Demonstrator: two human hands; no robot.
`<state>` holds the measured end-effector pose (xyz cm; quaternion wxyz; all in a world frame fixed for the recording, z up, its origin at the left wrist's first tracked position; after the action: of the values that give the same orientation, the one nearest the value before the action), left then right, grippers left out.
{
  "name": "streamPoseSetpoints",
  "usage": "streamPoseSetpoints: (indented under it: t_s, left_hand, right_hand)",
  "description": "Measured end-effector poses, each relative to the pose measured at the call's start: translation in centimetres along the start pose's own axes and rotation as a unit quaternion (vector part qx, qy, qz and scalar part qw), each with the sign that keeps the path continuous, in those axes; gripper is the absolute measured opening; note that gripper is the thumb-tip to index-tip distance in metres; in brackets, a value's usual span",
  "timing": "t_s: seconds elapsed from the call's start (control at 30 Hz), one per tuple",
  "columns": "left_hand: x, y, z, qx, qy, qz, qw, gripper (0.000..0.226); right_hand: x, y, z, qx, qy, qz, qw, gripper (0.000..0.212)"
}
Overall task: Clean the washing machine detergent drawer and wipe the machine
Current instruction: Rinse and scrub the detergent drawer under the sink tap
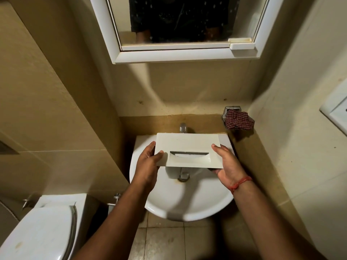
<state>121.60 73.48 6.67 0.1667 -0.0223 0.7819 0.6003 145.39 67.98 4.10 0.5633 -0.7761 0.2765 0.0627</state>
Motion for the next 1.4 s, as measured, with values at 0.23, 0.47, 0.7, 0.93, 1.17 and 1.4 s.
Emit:
streamPoseSetpoints:
  t_s: [0.23,0.47,0.7,0.93,1.17,1.4]
  left_hand:
    - [0.6,-0.8,0.4,0.028,0.021,0.059,0.998,0.052]
    - [0.9,-1.1,-0.2,0.031,0.034,0.075,0.996,0.061]
    - [0.9,-0.5,-1.0,0.020,0.040,0.093,0.995,0.072]
    - [0.8,-0.5,-1.1,0.013,0.046,0.092,0.995,0.072]
    - [0.3,0.7,-2.4,0.006,0.073,0.096,0.993,0.065]
    - [0.3,0.5,-2.9,0.001,0.082,0.113,0.990,0.062]
  right_hand:
    - [-0.8,0.1,-0.2,-0.001,0.023,-0.035,0.999,0.051]
    - [-1.7,-0.7,-1.3,0.010,0.019,-0.077,0.997,0.048]
    - [-2.0,-1.4,-2.0,0.037,0.009,-0.111,0.993,0.063]
    - [-0.3,-0.3,-0.7,0.046,0.037,-0.126,0.990,0.105]
    - [-1.6,-0.9,-2.6,0.064,0.035,-0.126,0.989,0.099]
    - [-1.5,-0.8,-2.7,0.078,0.046,-0.131,0.987,0.092]
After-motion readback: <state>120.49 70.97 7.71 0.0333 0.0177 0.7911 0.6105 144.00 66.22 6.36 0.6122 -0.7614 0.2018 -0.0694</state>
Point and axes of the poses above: each hand's wrist, its own z-axis towards the middle knuckle, its own x-axis out of the back of the hand, y = z × x, the point moved 7 cm from there along z, towards the middle knuckle, and after that the axes turned 6 degrees about -y, right-handed, at the moved point
